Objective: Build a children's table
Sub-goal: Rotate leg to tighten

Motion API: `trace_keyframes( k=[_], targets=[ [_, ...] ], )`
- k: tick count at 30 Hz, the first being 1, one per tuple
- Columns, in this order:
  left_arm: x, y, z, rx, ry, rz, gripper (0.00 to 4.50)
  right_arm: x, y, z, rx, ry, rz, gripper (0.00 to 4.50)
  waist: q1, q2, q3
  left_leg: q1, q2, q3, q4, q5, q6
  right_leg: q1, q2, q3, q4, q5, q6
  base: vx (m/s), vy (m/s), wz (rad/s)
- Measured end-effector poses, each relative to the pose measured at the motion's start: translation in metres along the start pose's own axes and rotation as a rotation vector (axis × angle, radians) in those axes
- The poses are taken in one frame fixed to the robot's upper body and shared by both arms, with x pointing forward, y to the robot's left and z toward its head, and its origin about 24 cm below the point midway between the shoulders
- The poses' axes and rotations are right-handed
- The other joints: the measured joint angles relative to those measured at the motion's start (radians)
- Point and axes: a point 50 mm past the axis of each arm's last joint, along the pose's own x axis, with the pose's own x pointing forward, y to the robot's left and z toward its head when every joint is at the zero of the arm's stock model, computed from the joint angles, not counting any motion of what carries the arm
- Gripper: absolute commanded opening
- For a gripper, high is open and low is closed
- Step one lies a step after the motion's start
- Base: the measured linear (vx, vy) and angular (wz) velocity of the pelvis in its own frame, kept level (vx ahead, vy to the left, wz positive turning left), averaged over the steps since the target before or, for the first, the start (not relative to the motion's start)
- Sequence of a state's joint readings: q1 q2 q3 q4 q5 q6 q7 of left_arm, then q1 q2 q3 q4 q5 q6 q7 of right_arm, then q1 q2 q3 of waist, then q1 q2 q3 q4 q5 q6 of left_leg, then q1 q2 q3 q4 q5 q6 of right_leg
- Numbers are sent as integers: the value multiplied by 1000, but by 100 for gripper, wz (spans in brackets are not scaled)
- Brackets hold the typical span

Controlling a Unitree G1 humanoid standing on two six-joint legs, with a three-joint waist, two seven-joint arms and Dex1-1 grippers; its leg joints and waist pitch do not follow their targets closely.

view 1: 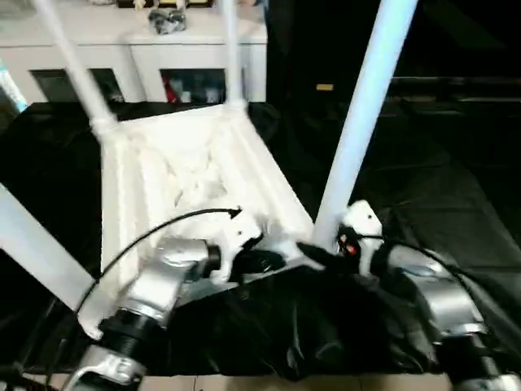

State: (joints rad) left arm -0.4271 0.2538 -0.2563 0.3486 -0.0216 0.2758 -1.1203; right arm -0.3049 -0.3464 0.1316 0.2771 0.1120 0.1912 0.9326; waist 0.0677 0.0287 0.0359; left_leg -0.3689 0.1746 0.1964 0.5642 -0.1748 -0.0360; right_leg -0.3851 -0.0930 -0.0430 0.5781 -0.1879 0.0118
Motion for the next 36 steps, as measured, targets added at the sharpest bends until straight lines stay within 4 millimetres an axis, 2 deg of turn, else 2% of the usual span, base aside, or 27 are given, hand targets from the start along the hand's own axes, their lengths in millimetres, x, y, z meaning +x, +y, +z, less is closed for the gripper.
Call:
trace_keyframes(
  k=[1,3,6,7,16,22,26,31,36],
  targets=[
    [-2,0,0,4,8,-20,0,-3,0,-1,-6,10,32,330,5,0,0,0,0,0,0,0,0,0,0,0,0,0,0,0,0,0],
    [-4,-1,-1,14,20,-55,0,-10,1,-2,-11,26,85,299,18,0,1,0,0,2,1,0,0,0,0,1,0,0,0,0,0,0],
    [-7,-2,-2,15,28,-114,0,-19,3,-4,-2,43,157,293,30,0,1,0,0,4,2,0,0,2,-1,3,0,0,0,0,0,0],
    [-7,-2,-2,15,29,-124,0,-20,3,-5,1,46,171,265,32,0,1,0,0,4,2,0,0,2,-1,3,0,0,0,0,0,0],
    [-8,-2,1,25,45,-192,0,-27,5,0,-26,52,245,215,44,1,1,-1,0,4,3,0,0,2,-1,3,1,0,0,0,0,0],
    [-9,-2,0,16,44,-213,0,-27,8,1,-33,49,263,205,46,2,0,-1,0,4,3,0,0,2,-1,3,1,0,0,0,0,0],
    [-3,-1,-2,-2,33,-177,0,-27,9,-5,-13,43,220,204,51,2,0,0,0,4,4,0,0,4,-1,3,1,0,0,0,0,0],
    [9,4,1,-4,10,-25,0,-17,0,-8,52,1,-3,201,35,-2,0,2,0,3,4,0,0,5,-1,3,1,-2,4,0,0,0],
    [22,6,3,-52,-14,144,0,9,-8,-8,153,-51,-267,199,-10,-7,0,4,0,0,4,0,0,3,-1,2,-2,-3,6,0,0,0]
  ],
)
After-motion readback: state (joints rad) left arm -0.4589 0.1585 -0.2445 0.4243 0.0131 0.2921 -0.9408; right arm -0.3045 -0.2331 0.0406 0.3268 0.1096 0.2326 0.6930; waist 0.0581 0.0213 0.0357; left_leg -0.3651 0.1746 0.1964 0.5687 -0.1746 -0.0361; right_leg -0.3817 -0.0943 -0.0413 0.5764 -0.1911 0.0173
